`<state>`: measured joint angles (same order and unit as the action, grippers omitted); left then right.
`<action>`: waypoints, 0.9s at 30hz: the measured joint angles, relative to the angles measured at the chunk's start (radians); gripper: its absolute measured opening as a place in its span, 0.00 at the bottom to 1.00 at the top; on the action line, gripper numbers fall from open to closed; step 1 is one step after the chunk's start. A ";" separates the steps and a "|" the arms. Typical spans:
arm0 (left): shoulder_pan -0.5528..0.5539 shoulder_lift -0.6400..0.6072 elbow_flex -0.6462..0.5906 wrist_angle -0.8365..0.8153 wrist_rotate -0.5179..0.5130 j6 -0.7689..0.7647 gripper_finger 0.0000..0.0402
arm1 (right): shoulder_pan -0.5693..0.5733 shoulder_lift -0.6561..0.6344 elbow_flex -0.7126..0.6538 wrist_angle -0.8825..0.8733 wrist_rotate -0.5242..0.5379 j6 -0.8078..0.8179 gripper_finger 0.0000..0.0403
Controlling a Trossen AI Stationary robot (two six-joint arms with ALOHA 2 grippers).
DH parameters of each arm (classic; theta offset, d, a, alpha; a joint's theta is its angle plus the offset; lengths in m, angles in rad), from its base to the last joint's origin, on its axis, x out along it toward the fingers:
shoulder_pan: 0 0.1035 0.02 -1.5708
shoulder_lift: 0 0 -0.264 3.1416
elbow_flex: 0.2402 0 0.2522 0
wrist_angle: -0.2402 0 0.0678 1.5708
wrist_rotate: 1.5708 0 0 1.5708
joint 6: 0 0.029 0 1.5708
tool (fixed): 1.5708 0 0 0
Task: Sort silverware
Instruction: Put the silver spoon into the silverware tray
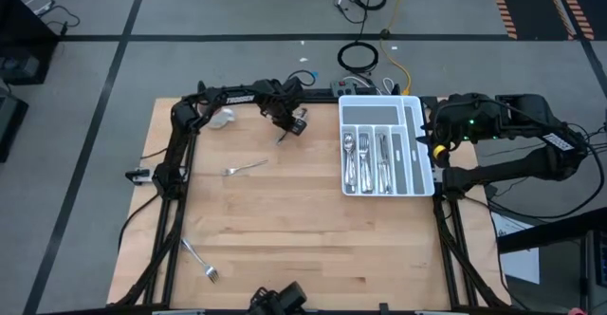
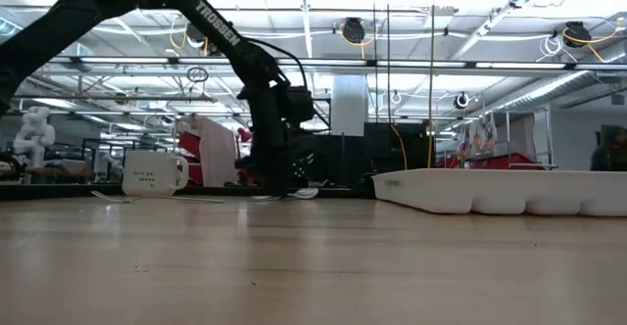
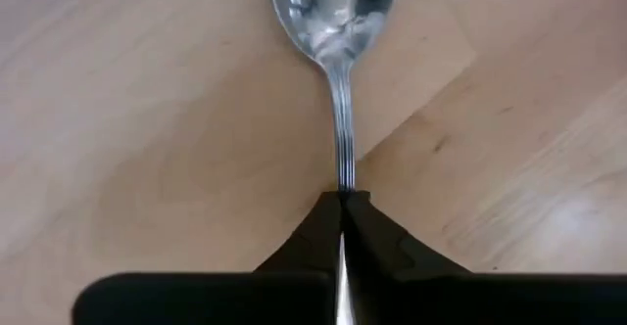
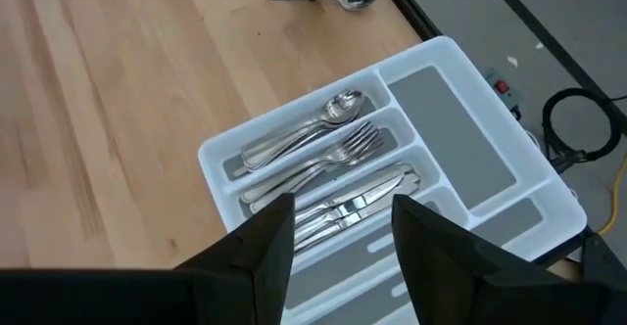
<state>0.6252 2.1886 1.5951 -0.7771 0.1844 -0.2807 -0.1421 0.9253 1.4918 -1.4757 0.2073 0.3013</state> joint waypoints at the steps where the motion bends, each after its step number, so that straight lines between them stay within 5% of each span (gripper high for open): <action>1: -0.003 0.001 0.002 -0.002 0.001 0.001 0.02 | 0.000 0.000 0.000 0.000 0.000 0.001 0.40; 18: -0.069 -0.245 -0.005 -0.047 -0.008 -0.133 0.00 | 0.000 0.000 0.000 0.000 0.006 -0.017 0.40; 27: -0.120 -0.258 -0.004 -0.042 -0.054 -0.157 0.00 | 0.000 0.000 0.000 0.001 0.006 -0.028 0.40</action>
<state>0.5053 1.9301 1.5906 -0.8188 0.1301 -0.4381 -0.1421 0.9253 1.4918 -1.4750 0.2138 0.2733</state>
